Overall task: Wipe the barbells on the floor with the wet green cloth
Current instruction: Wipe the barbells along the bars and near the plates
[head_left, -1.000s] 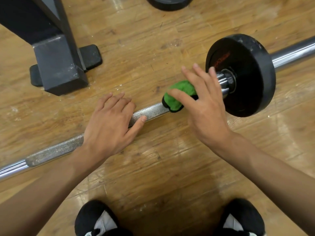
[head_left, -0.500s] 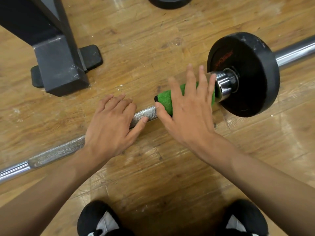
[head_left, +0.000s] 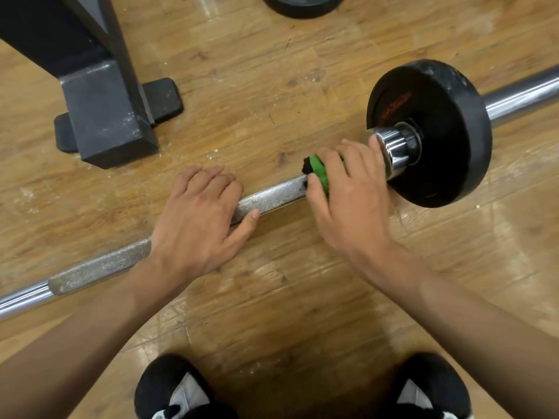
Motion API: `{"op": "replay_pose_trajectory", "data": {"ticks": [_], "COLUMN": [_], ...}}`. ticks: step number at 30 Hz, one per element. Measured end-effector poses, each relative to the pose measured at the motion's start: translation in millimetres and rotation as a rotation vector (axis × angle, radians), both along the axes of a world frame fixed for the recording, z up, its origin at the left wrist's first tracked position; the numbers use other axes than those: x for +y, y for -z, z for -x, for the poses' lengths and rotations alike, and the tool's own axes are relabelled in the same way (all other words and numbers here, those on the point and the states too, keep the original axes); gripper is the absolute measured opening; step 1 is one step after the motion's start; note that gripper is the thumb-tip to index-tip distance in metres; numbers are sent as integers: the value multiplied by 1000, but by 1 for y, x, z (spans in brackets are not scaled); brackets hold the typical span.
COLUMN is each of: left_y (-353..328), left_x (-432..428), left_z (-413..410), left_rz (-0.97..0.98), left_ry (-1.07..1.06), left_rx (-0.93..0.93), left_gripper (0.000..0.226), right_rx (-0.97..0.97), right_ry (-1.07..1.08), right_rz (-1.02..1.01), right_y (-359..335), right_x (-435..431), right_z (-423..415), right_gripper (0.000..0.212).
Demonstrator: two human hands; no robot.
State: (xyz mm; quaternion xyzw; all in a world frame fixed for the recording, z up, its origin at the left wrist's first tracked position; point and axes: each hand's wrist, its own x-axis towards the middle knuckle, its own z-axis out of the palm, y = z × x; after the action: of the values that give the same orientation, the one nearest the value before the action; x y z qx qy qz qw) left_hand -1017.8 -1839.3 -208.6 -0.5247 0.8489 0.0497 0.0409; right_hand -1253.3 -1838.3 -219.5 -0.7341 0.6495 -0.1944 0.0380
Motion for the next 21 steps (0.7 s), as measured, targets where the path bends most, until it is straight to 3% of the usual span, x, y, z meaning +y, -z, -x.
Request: {"op": "replay_pose_trajectory", "data": {"ticks": [6,12,17,21], "left_y": [-2,0,-4,-3], "left_x": [-1,1,6,11], "left_z": [-1,-2,1,4], "left_rz": [-27,-43,-62,-73], "left_ry": [1,-7,33,44], "left_rx": [10,38,39,34], "left_gripper": [58,63,56,56], "right_rx": [3,9,143,128], "right_ry": [-355,-59,-320,-244], "right_rz": [-16,-21,-138,-56], "right_y": [-6,-4,-16,-13], "right_x": [-7,-16,11,9], "right_z": [-43,8,-37,-16], "right_gripper": [38,37,44,34]}}
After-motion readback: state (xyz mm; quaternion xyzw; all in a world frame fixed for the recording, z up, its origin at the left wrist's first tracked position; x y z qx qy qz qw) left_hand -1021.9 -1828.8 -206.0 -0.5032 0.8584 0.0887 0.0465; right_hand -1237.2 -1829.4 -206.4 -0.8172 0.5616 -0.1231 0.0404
